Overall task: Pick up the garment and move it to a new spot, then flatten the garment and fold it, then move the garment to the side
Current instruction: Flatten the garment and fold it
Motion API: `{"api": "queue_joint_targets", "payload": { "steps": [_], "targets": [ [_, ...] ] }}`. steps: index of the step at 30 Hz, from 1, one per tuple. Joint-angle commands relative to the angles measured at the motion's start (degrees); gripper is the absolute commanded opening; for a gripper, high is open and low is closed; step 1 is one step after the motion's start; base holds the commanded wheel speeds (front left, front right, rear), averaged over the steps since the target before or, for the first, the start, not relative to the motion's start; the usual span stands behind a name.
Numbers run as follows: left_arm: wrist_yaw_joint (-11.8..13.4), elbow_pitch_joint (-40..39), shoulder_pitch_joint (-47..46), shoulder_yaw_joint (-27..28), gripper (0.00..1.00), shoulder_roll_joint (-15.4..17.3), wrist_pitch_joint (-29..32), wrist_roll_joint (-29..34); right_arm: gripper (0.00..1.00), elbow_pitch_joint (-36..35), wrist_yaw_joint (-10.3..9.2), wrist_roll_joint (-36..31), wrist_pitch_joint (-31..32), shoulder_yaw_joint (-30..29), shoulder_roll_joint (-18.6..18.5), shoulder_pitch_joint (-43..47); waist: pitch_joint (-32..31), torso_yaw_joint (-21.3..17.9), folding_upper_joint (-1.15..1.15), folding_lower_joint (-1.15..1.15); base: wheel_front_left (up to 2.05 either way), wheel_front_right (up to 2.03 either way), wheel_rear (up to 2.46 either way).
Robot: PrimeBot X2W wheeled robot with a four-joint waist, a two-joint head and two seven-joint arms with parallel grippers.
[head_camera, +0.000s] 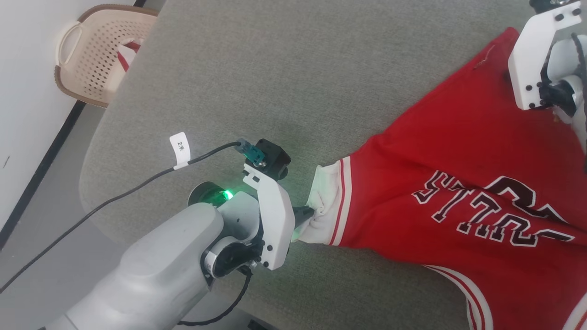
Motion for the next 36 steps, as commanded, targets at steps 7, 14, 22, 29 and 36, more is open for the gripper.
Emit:
{"api": "queue_joint_targets", "payload": {
  "steps": [7,14,22,29,36],
  "targets": [
    [-0.90,2.63,-1.29,0.30,0.00,-0.39,-0.71,-0.53,0.00,3.43,-0.03,2.33,3.14,1.73,-1.54,3.14,-0.18,-0.20,0.00,0.00,0.00,0.00,0.00],
    [0.33,4.14,-3.79,2.19,0.00,1.41,-0.49,-0.70,0.00,0.44,-0.04,4.73,-3.28,1.17,-0.73,0.33,-2.11,-2.93,0.00,0.00,0.00,0.00,0.00],
    [2.84,4.53,-9.14,4.89,0.00,5.19,0.62,0.78,0.00,-4.76,-0.03,8.32,-7.48,3.26,-1.53,0.86,-5.75,-7.25,0.00,0.00,0.00,0.00,0.00],
    [4.82,5.54,-17.01,7.81,0.00,9.60,1.27,3.21,0.00,-10.57,-0.02,12.37,-10.76,5.19,-3.70,0.62,-8.92,-12.36,0.00,0.00,0.00,0.00,0.00],
    [3.79,9.13,-24.91,9.60,0.00,12.31,0.19,6.22,0.00,-15.62,-0.02,14.50,-12.98,5.94,-5.63,-1.63,-11.07,-17.42,0.00,0.00,0.00,0.00,0.00]
  ]
}}
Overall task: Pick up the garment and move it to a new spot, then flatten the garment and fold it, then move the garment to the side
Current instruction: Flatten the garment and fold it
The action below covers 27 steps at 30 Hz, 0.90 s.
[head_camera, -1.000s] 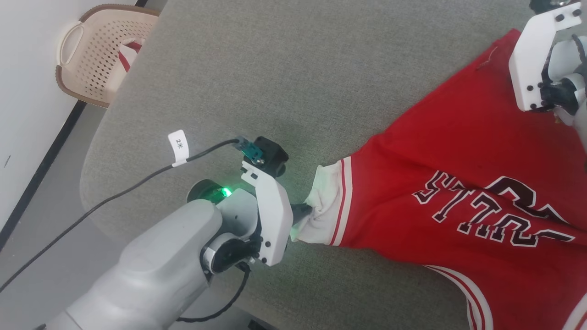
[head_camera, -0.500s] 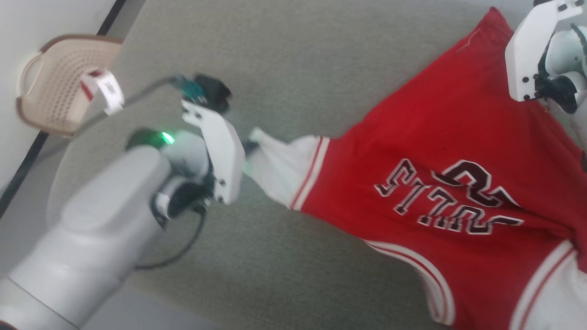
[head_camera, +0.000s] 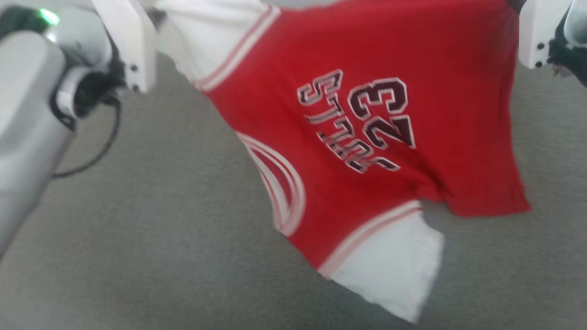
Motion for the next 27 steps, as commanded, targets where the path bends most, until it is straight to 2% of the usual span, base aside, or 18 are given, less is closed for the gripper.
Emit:
{"api": "queue_joint_targets", "payload": {
  "steps": [1,9,14,20,27],
  "targets": [
    [-0.43,1.13,-2.24,0.31,0.00,0.51,-0.74,1.63,0.00,-0.90,-0.05,0.59,-0.57,0.16,-0.29,-0.81,-1.62,-2.70,0.00,0.00,0.00,0.00,0.00],
    [-2.76,8.47,-10.17,1.00,0.00,0.17,-4.21,4.36,0.00,-1.95,-0.06,0.21,-1.96,-1.10,0.61,-3.87,-2.44,-7.13,0.00,0.00,0.00,0.00,0.00],
    [-3.61,14.22,-15.84,1.72,0.00,-0.97,-9.85,6.73,0.00,0.49,-0.05,-1.38,-4.84,-2.75,2.51,-6.49,-0.55,-9.30,0.00,0.00,0.00,0.00,0.00],
    [-4.63,20.62,-23.88,2.10,0.00,-3.17,-19.42,10.54,0.00,5.94,-0.07,-5.78,-12.71,-5.21,5.27,-11.38,3.12,-10.97,0.00,0.00,0.00,0.00,0.00],
    [-4.98,27.21,-32.86,2.04,0.00,-5.37,-34.17,15.81,0.00,13.32,-0.07,-12.67,-27.30,-8.34,7.42,-17.14,6.30,-11.31,0.00,0.00,0.00,0.00,0.00]
  ]
}}
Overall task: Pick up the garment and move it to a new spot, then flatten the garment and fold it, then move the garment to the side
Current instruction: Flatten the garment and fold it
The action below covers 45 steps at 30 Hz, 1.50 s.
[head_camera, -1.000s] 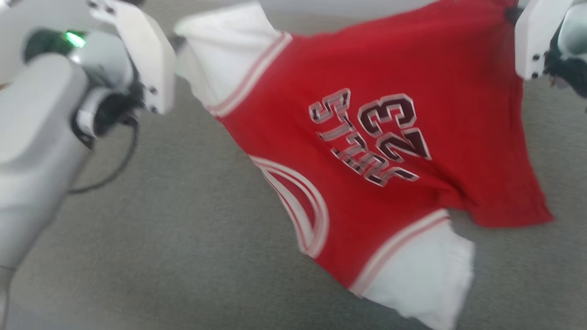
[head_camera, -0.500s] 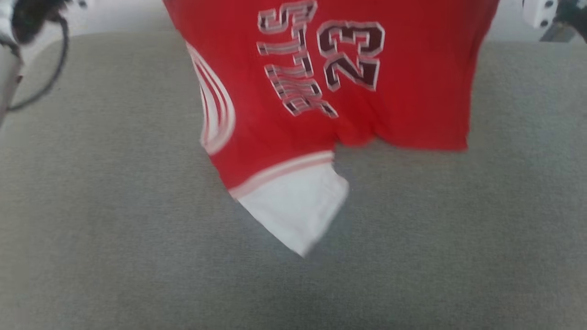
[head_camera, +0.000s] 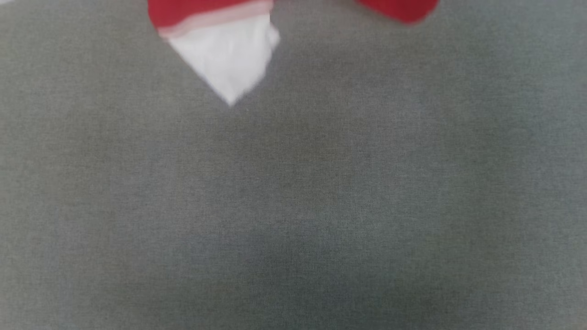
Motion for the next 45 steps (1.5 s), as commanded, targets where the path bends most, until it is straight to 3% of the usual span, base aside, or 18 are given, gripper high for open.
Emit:
{"api": "queue_joint_targets", "payload": {
  "steps": [1,5,11,17,20,28,34,44,45],
  "targets": [
    [0.14,0.93,-1.70,0.21,0.00,0.30,-2.17,1.47,0.00,1.19,-0.09,-1.20,-1.98,-0.30,0.01,-0.79,0.84,-0.10,0.00,0.00,0.00,0.00,0.00],
    [-0.70,3.98,-4.08,0.54,0.00,-1.03,-9.43,2.31,0.00,5.52,-0.09,-4.68,-7.35,-1.47,1.08,-2.64,1.60,0.50,0.00,0.00,0.00,0.00,0.00],
    [-4.92,7.49,1.79,-0.73,0.00,-3.64,-10.08,0.34,0.00,8.21,-0.09,-6.12,-6.59,-0.94,2.02,0.97,0.53,2.28,0.00,0.00,0.00,0.00,0.00],
    [-6.37,5.40,13.67,-4.22,0.00,-4.72,-0.01,-6.78,0.00,6.77,-0.08,-2.36,-1.08,2.44,2.15,10.83,-2.29,4.54,0.00,0.00,0.00,0.00,0.00],
    [-6.34,1.11,18.72,-6.08,0.00,-2.97,5.92,-11.34,0.00,3.67,-0.08,0.95,1.95,4.42,1.32,15.84,-3.21,5.38,0.00,0.00,0.00,0.00,0.00],
    [-6.38,-7.67,31.96,-8.65,0.00,0.73,19.74,-21.21,0.00,-8.97,-0.07,10.85,8.47,10.05,-5.33,28.95,-5.28,6.95,0.00,0.00,0.00,0.00,0.00],
    [-2.58,-16.64,41.02,-10.52,0.00,3.86,26.48,-24.04,0.00,-17.97,-0.07,16.52,10.07,12.07,-10.57,38.80,-6.72,7.54,0.00,0.00,0.00,0.00,0.00],
    [11.06,-41.17,56.39,-12.87,0.00,12.79,34.73,-28.50,0.00,-30.93,-0.06,20.90,11.31,12.79,-17.19,52.92,-7.65,7.50,0.00,0.00,0.00,0.00,0.00],
    [11.06,-41.17,56.39,-12.87,0.00,12.79,34.73,-28.50,0.00,-30.93,-0.06,20.90,11.31,12.79,-17.19,52.92,-7.65,7.50,0.00,0.00,0.00,0.00,0.00]
  ]
}}
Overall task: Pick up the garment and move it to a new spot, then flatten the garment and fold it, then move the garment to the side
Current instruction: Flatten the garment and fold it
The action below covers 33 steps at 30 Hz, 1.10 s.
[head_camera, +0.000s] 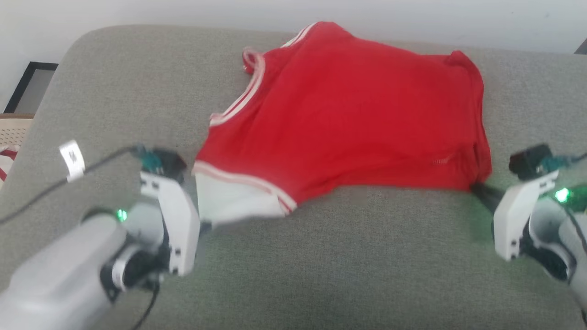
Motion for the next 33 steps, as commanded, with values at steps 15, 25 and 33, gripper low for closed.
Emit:
{"api": "queue_joint_targets", "payload": {
  "steps": [15,25,33],
  "targets": [
    [14.12,-19.59,13.29,-1.45,0.00,8.74,4.39,-5.48,0.00,-16.70,0.01,2.28,5.36,-1.30,-10.15,16.11,-0.50,-0.03,0.00,0.00,0.00,0.00,0.00],
    [17.80,-24.53,14.25,-0.17,0.00,12.22,2.61,-4.26,0.00,-24.65,0.00,4.29,6.31,-5.63,-14.66,23.76,-0.17,-0.54,0.00,0.00,0.00,0.00,0.00],
    [14.62,-24.88,6.00,2.68,0.00,13.67,-1.04,2.71,0.00,-27.72,0.01,1.21,7.26,-12.37,-11.94,21.90,0.41,-1.77,0.00,0.00,0.00,0.00,0.00]
  ]
}}
